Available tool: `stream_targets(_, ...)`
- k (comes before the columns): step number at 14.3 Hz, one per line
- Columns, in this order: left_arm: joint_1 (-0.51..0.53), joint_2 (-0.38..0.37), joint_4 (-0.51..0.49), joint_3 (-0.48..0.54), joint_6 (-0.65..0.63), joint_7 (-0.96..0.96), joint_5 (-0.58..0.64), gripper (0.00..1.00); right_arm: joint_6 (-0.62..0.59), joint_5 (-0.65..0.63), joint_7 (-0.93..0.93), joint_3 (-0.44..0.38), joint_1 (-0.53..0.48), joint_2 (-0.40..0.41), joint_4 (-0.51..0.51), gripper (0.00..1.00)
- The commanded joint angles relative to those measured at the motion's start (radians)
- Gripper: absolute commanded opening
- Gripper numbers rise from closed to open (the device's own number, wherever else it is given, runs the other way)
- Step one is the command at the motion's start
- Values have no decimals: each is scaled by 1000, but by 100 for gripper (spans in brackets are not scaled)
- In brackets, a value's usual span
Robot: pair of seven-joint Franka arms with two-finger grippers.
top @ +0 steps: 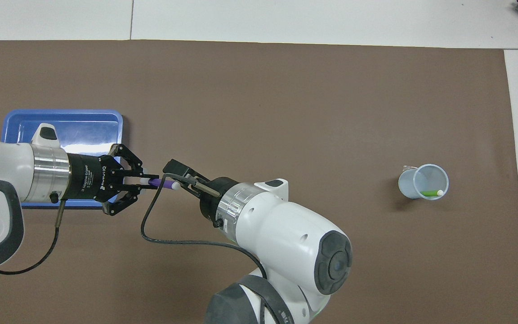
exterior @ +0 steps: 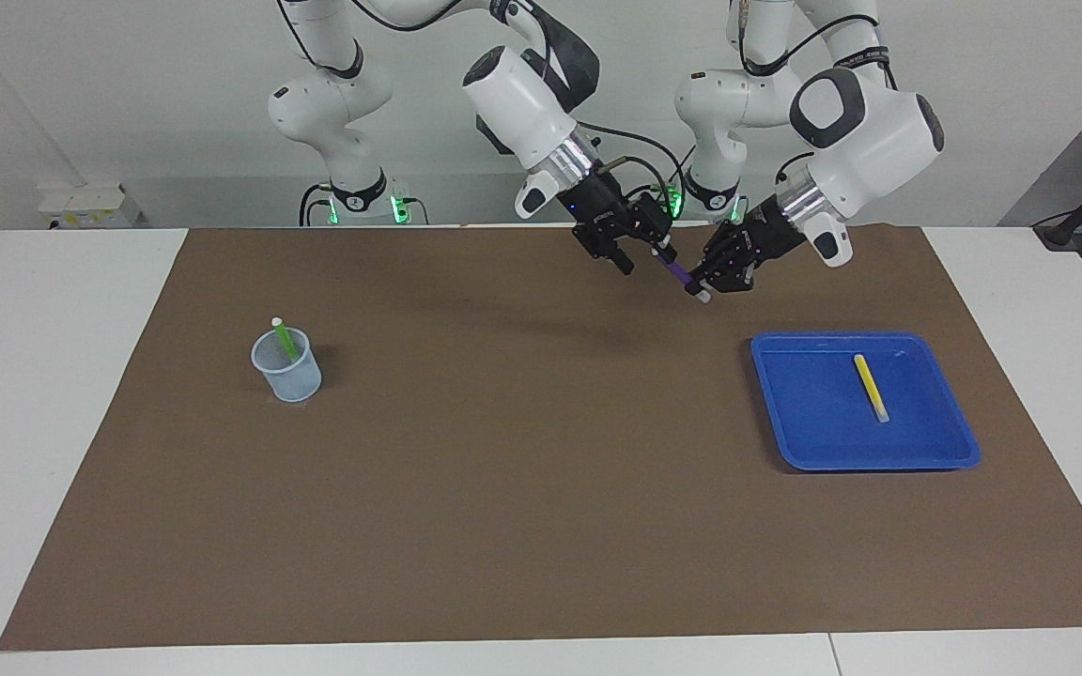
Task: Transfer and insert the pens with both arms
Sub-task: 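Close the right gripper on the purple pen and open the left gripper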
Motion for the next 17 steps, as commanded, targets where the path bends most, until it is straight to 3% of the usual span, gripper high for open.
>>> stream_targets(1, -28, -45, -52, 10, 46, -29, -19, 0, 11, 23, 7, -2, 7, 15, 27, 92)
stream_targets(3, -28, -48, -52, 10, 46, -36, -19, 0, 9, 21, 7, -2, 7, 15, 25, 89)
stream_targets(6, -28, -55, -52, 10, 46, -44, -21, 0, 9, 21, 6, -2, 7, 15, 20, 77)
stream_targets(10, -28, -62, -55, 10, 46, -47, -19, 0, 9, 21, 7, -2, 8, 15, 22, 73)
stream_targets(14, -28, -62, -55, 10, 46, -49, -25, 0, 9, 21, 7, 0, 10, 13, 20, 46)
stream_targets(17, -29, -62, -55, 10, 46, -50, -27, 0, 9, 21, 9, 0, 10, 13, 20, 36)
